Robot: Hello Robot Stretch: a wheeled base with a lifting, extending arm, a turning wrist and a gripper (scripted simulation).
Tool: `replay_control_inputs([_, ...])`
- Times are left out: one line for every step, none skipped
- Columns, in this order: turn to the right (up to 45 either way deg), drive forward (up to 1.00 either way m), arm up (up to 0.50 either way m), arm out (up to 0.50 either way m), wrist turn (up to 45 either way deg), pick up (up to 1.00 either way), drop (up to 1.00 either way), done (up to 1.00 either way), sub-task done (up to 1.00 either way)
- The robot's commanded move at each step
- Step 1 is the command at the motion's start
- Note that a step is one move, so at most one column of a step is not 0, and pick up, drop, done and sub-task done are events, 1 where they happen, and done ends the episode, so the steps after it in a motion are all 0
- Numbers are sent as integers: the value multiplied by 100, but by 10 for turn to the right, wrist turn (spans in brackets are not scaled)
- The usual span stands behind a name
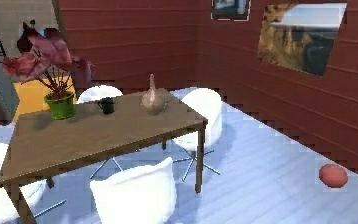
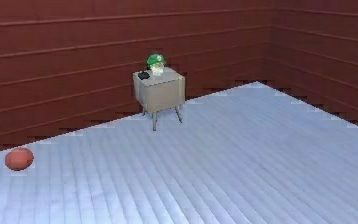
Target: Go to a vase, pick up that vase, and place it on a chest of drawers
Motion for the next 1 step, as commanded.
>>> replay_control_inputs([30, 0, 0, 0, 0, 0, 0, 0, 0])
